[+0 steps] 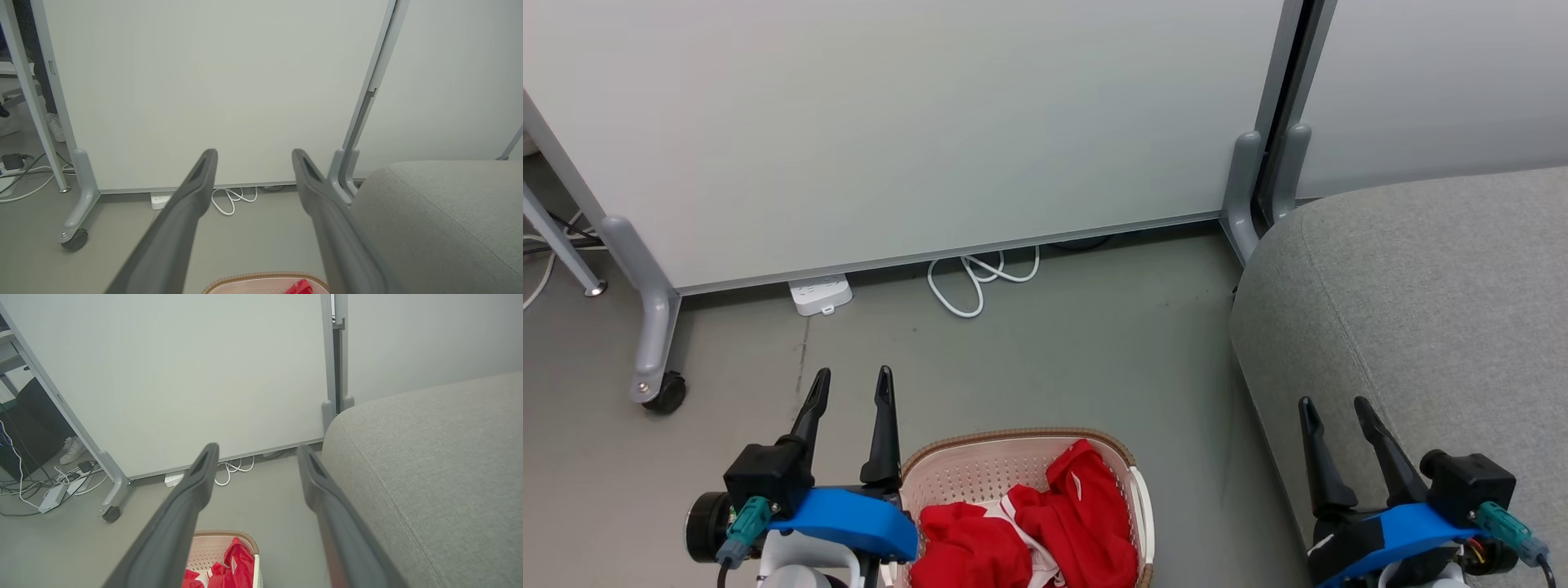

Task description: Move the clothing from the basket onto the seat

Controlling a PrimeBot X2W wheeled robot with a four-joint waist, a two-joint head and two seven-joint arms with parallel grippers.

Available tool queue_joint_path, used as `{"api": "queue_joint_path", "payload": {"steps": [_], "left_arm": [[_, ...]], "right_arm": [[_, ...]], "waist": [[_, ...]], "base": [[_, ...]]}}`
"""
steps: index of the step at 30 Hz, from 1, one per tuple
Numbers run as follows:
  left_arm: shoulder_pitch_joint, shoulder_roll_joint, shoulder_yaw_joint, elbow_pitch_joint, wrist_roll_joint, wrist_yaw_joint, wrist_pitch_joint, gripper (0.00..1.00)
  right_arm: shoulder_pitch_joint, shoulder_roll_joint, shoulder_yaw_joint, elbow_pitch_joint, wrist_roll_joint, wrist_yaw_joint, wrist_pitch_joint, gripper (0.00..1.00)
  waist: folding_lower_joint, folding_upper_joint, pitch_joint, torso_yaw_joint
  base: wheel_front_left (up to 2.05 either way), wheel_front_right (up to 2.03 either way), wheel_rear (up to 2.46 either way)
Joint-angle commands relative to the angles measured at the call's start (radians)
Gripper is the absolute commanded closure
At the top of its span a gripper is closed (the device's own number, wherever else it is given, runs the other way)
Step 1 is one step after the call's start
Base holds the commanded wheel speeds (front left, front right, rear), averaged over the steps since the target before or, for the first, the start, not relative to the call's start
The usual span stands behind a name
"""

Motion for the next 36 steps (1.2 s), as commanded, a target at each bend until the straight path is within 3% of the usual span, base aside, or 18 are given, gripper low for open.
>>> {"api": "queue_joint_path", "payload": {"steps": [1,36], "left_arm": [[-0.018,0.007,-0.004,-0.002,0.032,0.006,-0.012,0.0],[-0.014,-0.012,-0.005,0.068,0.231,-0.035,-0.069,0.0]], "right_arm": [[-0.013,-0.008,0.005,0.0,-0.033,0.002,-0.011,0.0],[0.0,-0.01,0.02,0.03,-0.257,0.002,-0.069,0.0]], "waist": [[0.0,0.0,0.0,0.0],[0.0,0.0,-0.011,0.006]], "base": [[0.0,0.0,0.0],[0.0,0.0,0.0]]}}
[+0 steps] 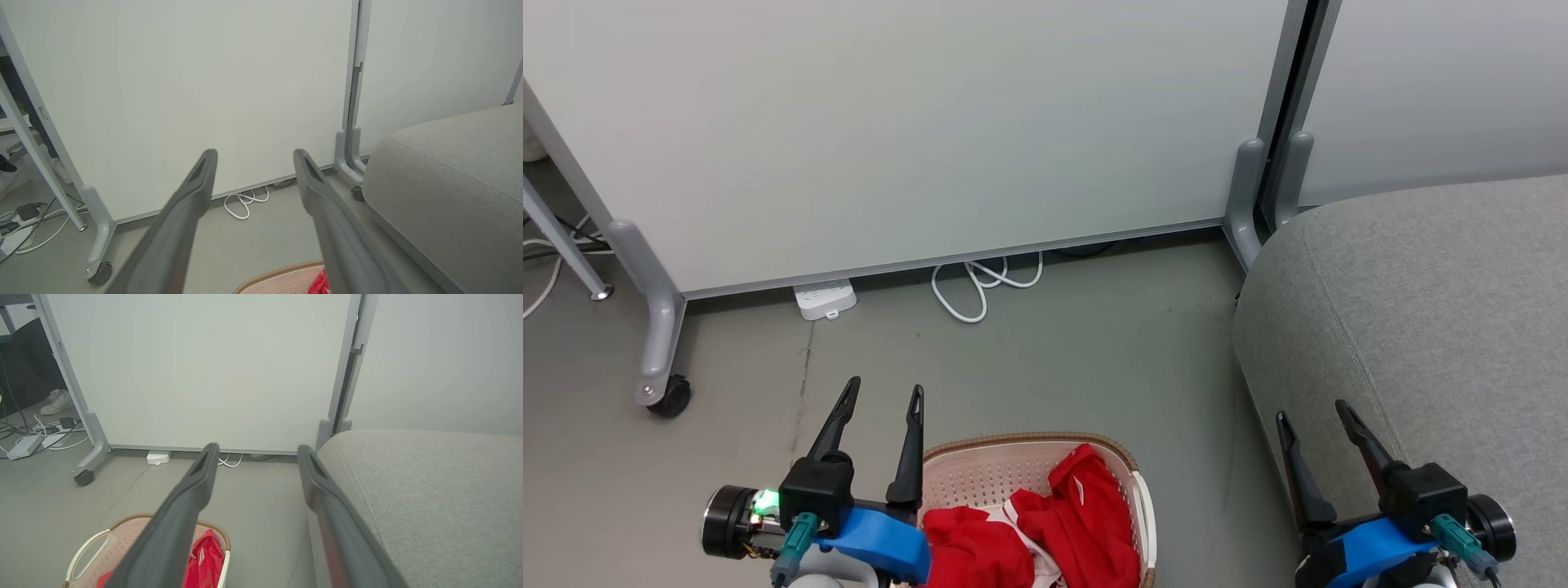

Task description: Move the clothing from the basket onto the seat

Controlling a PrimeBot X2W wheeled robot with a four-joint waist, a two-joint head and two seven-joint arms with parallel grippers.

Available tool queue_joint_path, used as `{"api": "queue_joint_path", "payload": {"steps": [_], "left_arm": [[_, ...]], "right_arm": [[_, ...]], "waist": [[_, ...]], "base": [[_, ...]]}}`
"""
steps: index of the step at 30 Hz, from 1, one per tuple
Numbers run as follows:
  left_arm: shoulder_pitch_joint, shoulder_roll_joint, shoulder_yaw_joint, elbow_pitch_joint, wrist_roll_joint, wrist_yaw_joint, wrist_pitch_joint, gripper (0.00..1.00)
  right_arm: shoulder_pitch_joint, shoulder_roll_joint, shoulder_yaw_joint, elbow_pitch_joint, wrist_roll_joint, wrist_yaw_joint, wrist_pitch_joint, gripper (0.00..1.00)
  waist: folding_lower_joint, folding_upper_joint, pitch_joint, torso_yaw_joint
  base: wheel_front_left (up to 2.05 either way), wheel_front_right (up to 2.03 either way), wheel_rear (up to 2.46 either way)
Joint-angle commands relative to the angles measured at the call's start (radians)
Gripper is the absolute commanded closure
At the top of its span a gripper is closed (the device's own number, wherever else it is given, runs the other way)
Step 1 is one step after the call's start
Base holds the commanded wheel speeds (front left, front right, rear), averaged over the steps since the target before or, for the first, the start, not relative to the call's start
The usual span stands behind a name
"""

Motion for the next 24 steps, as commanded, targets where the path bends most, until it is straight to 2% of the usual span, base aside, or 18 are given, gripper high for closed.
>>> {"api": "queue_joint_path", "payload": {"steps": [1,13,24], "left_arm": [[-0.01,-0.001,0.004,0.004,-0.002,-0.003,-0.005,0.0],[-0.015,-0.005,0.011,0.022,-0.007,-0.01,-0.005,0.0],[-0.092,0.0,-0.054,0.116,0.012,-0.05,-0.005,0.0]], "right_arm": [[0.001,-0.006,-0.002,0.004,-0.003,0.0,-0.006,0.0],[-0.001,-0.006,-0.004,0.014,0.007,0.0,-0.005,0.0],[-0.024,-0.006,0.01,0.013,0.004,0.0,-0.005,0.0]], "waist": [[0.0,0.0,0.0,0.001],[0.0,0.0,0.0,0.005],[0.0,0.0,0.042,-0.024]], "base": [[0.0,0.0,0.0],[0.0,0.0,0.0],[0.0,0.0,0.0]]}}
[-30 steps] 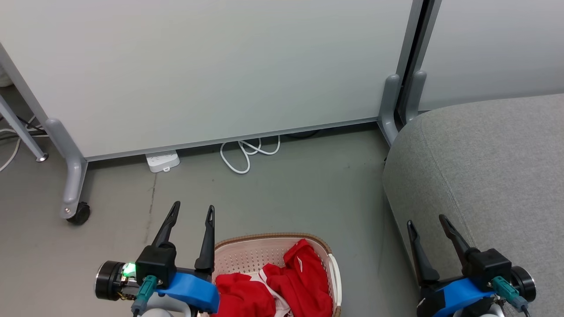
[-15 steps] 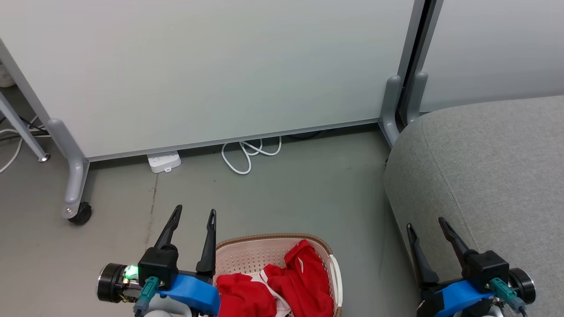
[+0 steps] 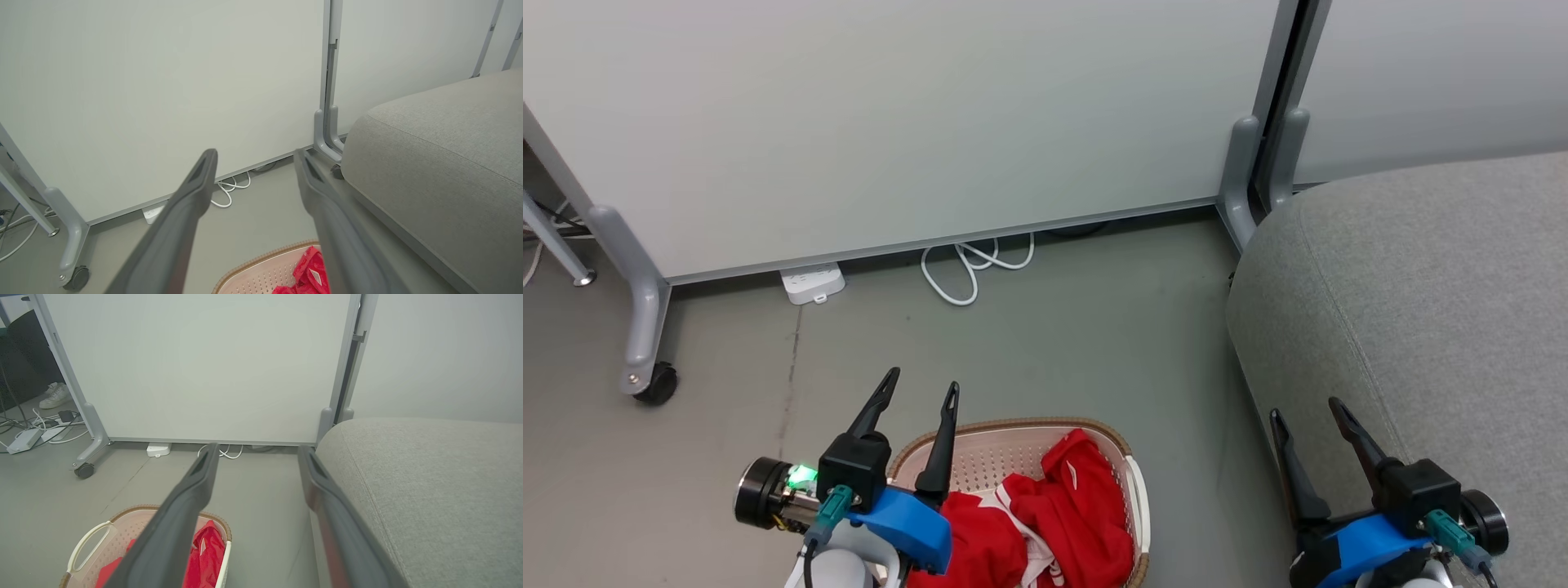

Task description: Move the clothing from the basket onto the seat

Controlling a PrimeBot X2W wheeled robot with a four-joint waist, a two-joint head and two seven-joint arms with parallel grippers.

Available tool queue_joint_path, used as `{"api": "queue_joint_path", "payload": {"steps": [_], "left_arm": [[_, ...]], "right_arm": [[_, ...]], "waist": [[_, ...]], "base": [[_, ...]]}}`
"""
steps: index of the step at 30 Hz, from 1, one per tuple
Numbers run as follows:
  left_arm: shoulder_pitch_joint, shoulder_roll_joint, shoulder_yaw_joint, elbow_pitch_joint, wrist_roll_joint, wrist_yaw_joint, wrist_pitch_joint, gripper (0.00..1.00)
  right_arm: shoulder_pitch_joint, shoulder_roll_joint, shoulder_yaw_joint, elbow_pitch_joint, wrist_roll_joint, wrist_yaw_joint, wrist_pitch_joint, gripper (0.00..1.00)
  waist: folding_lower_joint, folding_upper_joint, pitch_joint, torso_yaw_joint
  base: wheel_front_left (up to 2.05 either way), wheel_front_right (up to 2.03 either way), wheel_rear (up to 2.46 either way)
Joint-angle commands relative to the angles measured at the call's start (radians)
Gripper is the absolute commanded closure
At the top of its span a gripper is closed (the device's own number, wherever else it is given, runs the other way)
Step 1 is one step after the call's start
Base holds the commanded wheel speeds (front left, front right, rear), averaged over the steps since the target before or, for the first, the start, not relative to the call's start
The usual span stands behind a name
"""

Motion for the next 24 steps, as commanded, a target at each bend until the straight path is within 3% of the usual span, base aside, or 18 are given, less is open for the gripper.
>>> {"api": "queue_joint_path", "payload": {"steps": [1,13,24], "left_arm": [[-0.033,0.008,-0.013,0.026,0.006,-0.008,-0.005,0.0],[-0.208,0.073,-0.141,0.243,0.032,-0.026,-0.004,0.0],[-0.39,0.129,-0.391,0.49,-0.002,-0.024,-0.004,0.0]], "right_arm": [[-0.023,-0.006,0.005,-0.001,-0.001,0.0,-0.004,0.0],[-0.115,-0.005,0.034,-0.018,0.018,0.0,-0.004,0.0],[-0.205,-0.005,0.048,-0.042,0.034,0.0,-0.004,0.0]], "waist": [[0.0,-0.0001,0.025,-0.019],[0.0,-0.0001,0.19,-0.113],[0.0,-0.0001,0.356,-0.174]], "base": [[0.0,0.0,0.0],[0.0,0.0,0.0],[0.0,0.0,0.0]]}}
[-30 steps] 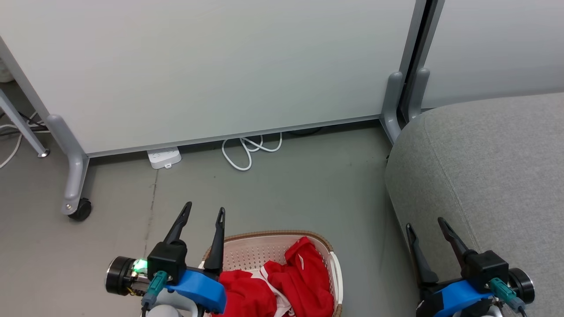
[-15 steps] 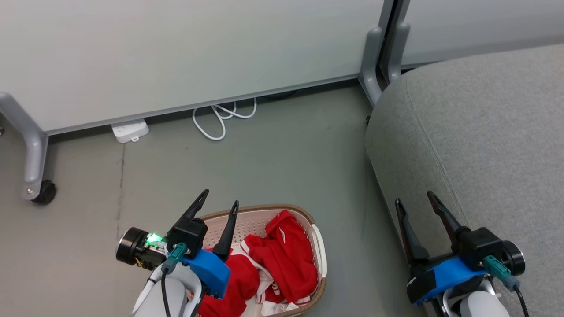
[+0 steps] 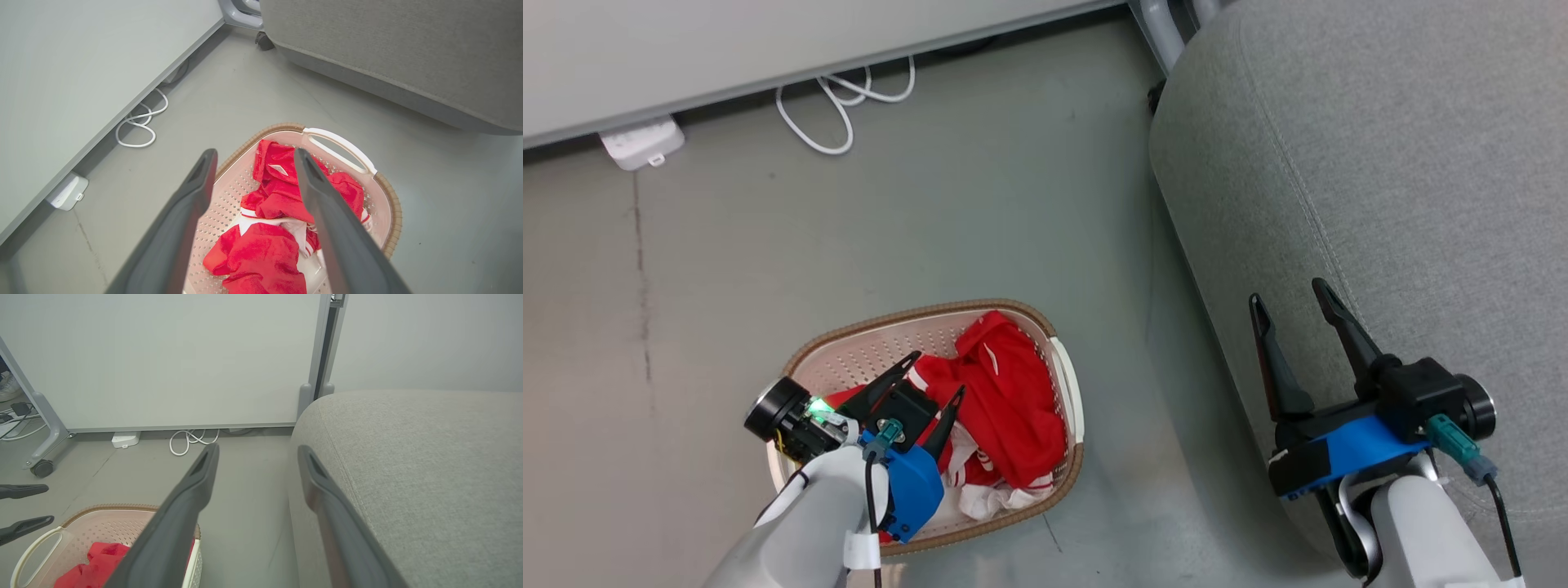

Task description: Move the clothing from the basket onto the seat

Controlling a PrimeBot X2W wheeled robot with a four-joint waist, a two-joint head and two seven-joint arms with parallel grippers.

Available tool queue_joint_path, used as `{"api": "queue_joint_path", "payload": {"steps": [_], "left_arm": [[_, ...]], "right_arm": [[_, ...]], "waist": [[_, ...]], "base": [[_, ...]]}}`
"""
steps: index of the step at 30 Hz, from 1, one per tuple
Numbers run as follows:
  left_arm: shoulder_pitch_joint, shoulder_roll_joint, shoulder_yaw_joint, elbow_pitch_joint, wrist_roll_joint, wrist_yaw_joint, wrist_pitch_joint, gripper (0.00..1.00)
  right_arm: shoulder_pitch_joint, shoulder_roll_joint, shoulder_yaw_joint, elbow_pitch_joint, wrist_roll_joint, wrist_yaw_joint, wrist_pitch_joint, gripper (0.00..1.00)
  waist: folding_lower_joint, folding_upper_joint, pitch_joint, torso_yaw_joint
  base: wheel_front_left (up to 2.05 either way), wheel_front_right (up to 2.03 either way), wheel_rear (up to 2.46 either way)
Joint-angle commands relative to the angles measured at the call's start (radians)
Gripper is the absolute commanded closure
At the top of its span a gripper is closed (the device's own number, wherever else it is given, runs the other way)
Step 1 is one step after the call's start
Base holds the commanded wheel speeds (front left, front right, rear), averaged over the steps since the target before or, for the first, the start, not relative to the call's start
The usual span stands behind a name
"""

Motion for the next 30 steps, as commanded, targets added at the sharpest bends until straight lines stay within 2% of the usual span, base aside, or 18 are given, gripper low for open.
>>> {"api": "queue_joint_path", "payload": {"steps": [1,15,22,30], "left_arm": [[-0.051,0.015,-0.053,0.04,-0.014,-0.001,-0.003,0.0],[-0.236,0.044,-0.373,0.293,-0.093,-0.001,0.035,0.0],[-0.288,0.067,-0.51,0.342,-0.164,-0.001,0.111,0.0],[-0.35,0.103,-0.605,0.356,-0.255,-0.001,0.192,0.0]], "right_arm": [[-0.033,-0.004,0.005,-0.008,0.007,0.0,-0.003,0.0],[-0.143,-0.004,0.036,-0.042,0.027,0.0,-0.003,0.0],[-0.181,-0.004,0.051,-0.06,0.027,0.0,-0.003,0.0],[-0.212,-0.004,0.056,-0.082,0.035,0.0,-0.003,0.0]], "waist": [[-0.0002,0.0,0.072,-0.032],[-0.0002,0.0,0.268,-0.076],[-0.0002,0.0,0.348,-0.093],[-0.0002,0.0,0.436,-0.109]], "base": [[0.0,0.0,0.0],[0.0,0.0,0.0],[0.0,0.0,0.0],[0.0,0.0,0.0]]}}
